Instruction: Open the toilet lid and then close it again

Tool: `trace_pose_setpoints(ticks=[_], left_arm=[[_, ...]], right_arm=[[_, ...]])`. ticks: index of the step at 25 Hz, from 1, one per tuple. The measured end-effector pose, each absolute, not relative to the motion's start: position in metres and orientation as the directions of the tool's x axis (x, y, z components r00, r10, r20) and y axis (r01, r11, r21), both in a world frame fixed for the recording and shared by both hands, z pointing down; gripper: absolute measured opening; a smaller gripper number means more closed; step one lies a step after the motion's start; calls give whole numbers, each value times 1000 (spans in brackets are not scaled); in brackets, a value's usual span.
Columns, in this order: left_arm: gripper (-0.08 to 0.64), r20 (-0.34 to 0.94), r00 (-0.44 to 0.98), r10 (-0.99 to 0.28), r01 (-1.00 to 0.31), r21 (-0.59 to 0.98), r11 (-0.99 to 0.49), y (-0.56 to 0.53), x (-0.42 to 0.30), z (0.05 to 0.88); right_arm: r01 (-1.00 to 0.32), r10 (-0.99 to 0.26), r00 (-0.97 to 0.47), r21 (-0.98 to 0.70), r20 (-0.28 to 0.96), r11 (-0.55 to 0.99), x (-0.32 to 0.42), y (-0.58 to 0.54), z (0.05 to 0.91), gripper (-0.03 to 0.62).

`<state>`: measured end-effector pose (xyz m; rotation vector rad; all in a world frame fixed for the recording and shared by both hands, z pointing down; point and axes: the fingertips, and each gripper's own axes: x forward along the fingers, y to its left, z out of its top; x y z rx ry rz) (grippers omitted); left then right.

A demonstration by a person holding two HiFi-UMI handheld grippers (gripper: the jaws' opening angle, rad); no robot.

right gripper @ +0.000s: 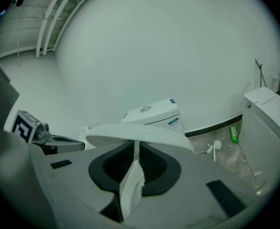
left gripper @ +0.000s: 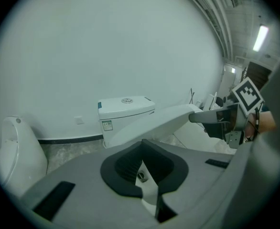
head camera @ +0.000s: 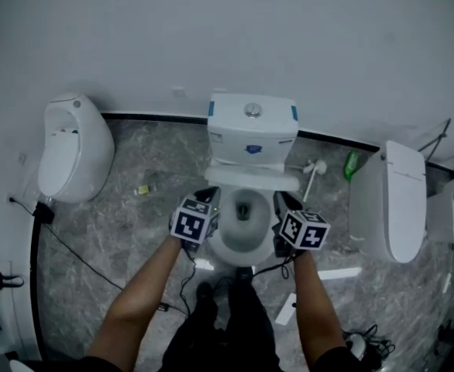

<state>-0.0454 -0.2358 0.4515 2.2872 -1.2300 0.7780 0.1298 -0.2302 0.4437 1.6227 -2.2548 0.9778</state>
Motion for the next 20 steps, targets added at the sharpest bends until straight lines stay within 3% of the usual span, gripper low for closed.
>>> trace_pose_setpoints(ticks=[20], left_arm=[[8,665,451,-595,-857,136,-497,-199,-60,481]], right_arm=[[-911,-720,-377,-373,582,176,111,-140,514,37]])
